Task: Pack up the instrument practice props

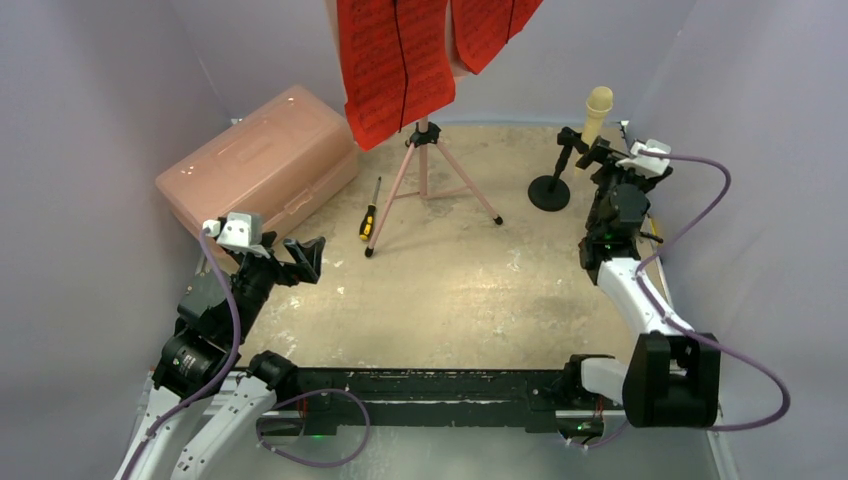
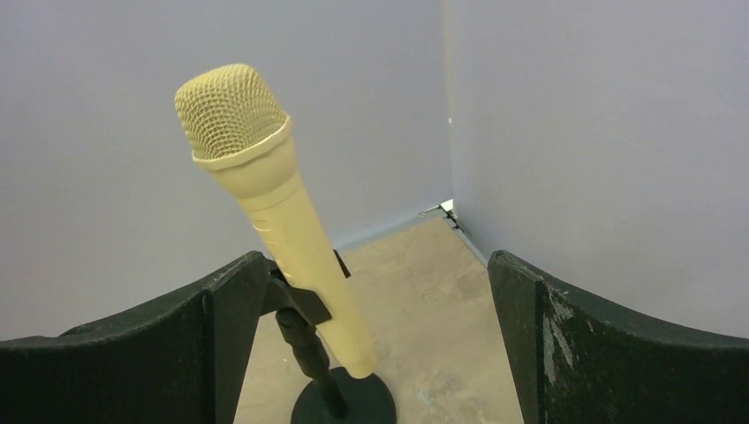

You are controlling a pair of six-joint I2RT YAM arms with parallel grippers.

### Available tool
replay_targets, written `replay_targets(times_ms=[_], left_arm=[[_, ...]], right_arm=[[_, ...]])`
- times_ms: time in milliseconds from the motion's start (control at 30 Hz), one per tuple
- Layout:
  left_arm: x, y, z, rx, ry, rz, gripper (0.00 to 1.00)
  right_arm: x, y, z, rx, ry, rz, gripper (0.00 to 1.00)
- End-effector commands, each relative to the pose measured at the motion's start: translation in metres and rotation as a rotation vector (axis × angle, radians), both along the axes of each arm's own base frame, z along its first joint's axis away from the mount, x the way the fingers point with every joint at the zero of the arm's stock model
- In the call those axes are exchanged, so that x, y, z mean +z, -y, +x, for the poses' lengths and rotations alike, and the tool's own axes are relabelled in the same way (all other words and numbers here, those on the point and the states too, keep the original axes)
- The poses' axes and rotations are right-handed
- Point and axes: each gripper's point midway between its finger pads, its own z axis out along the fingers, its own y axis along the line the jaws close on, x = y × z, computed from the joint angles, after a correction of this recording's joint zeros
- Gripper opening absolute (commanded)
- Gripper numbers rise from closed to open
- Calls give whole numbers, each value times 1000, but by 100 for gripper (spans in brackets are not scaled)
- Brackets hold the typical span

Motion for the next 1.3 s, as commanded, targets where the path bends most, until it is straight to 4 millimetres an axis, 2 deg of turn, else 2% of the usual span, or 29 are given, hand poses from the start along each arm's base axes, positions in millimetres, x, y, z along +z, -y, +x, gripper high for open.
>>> replay_targets(times_ms=[0, 200, 367, 533, 700, 833, 1000, 1267], left_arm=[[1, 0, 1, 0, 15, 5, 99], [1, 1, 1, -2, 13, 6, 99], [0, 1, 2, -3, 9, 10, 99], [0, 1, 2, -4, 8, 11, 99], [-1, 2, 2, -5, 4, 12, 99], [-1, 2, 2, -7, 5, 12, 99], [-1, 3, 3, -8, 4, 12, 99], [-2, 6, 3, -22, 0, 13, 99]], right_arm=[[30, -11, 23, 60, 64, -73, 98], [28, -14, 55, 71, 26, -166, 95], [18, -14, 78, 74, 0, -182, 88], [12, -15, 94, 83, -7, -188, 75], [3, -15, 101, 85, -28, -226, 62], [2, -18, 96, 98, -41, -248, 50], [11, -20, 77, 107, -27, -268, 36], [21, -44, 45, 234, 7, -254, 20]])
